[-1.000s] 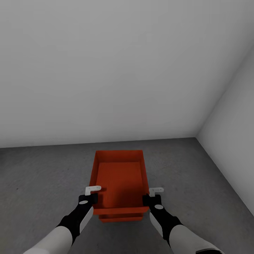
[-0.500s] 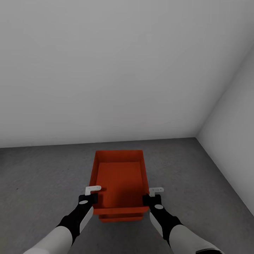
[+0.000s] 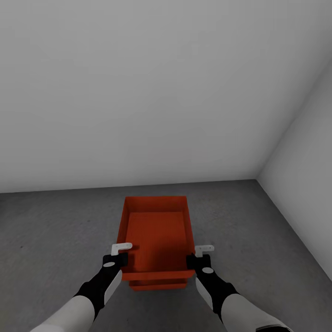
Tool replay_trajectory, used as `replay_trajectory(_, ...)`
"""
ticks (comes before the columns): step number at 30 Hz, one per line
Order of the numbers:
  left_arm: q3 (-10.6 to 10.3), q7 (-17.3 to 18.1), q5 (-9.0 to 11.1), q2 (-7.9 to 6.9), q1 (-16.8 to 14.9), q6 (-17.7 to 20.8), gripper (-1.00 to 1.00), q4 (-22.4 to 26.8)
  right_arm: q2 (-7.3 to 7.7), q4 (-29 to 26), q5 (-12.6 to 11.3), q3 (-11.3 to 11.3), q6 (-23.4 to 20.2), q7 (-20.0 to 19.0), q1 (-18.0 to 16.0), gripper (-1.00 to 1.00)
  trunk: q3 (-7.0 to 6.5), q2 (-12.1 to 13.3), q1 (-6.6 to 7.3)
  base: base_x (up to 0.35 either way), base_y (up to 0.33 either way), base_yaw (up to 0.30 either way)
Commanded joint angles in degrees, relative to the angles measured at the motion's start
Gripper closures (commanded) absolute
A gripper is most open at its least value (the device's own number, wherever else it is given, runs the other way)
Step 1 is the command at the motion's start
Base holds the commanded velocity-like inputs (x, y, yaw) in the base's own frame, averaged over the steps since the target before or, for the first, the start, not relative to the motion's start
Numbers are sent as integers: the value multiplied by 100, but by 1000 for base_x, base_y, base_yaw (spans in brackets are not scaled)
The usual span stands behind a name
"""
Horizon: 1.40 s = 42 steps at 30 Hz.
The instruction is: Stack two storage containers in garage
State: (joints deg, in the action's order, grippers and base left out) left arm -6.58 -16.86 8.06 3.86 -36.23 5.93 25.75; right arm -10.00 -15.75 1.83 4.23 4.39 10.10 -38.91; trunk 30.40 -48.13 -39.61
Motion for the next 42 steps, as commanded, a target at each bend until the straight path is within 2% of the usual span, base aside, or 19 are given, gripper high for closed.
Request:
replay_trajectory(1, 122, -63, 108, -64, -7, 31, 100, 18, 0, 2, 38, 8, 18, 80, -2, 100, 24, -46, -23, 0, 0, 0)
replay_trajectory(42, 138, -63, 108, -77, -7, 40, 100, 9, 0, 2, -33, 8, 18, 71, -2, 100, 760, -1691, -924, 0, 0, 0)
